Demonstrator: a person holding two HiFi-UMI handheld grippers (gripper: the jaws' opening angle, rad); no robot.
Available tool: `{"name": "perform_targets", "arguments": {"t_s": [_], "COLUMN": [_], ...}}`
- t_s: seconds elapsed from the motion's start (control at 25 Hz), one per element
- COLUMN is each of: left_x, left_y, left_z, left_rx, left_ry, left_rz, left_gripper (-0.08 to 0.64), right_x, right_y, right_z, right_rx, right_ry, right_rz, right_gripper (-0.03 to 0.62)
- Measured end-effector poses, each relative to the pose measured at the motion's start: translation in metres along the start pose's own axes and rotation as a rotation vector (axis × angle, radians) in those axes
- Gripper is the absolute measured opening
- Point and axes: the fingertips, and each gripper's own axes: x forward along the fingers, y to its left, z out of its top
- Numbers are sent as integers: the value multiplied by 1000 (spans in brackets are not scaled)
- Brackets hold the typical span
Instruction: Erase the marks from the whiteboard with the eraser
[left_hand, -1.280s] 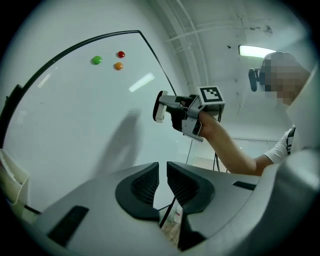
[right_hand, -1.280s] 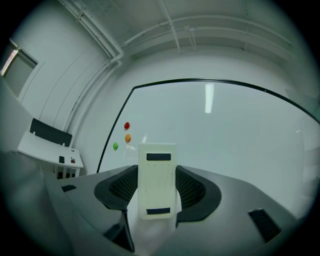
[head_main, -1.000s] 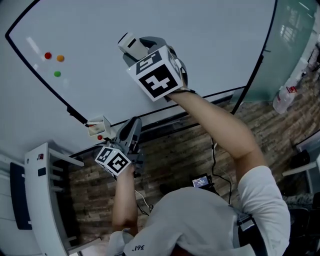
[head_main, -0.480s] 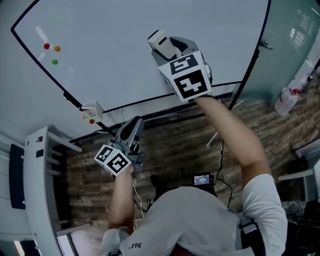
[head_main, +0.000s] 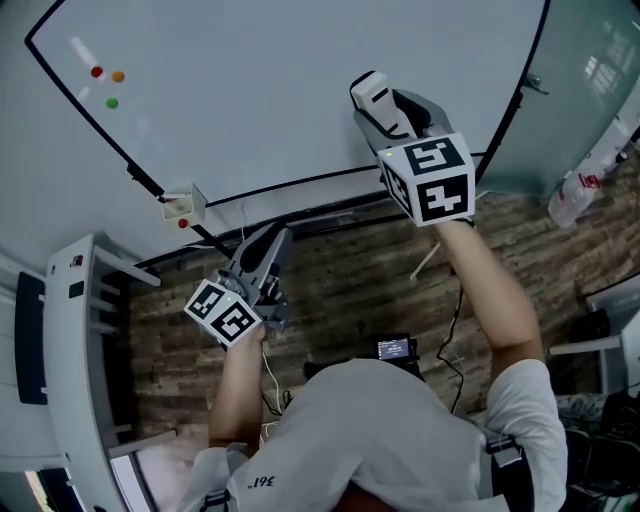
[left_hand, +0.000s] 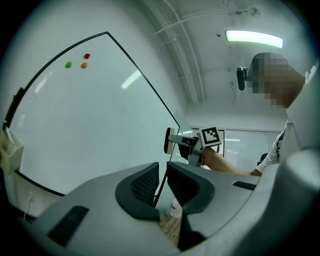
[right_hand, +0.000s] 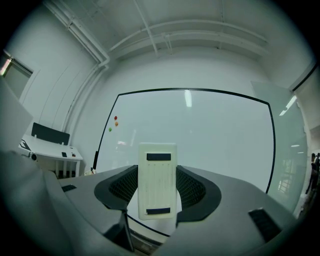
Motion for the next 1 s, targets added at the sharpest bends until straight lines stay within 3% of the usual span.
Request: {"name": "perform_targets", "arguments": {"t_s": [0.36, 1.0], "left_x": [-31, -56], "left_y": [22, 20], "left_z": [6, -37], "left_rx": [12, -70], "left_ry": [5, 66], "left_rz": [7, 0], "left_gripper": [54, 54], "right_x": [-14, -56], "right_y": [37, 69], "right_z": [-30, -118], "right_rx": [43, 238], "right_ry": [10, 114], "right_rz": [26, 25], "right_gripper": [253, 253]}}
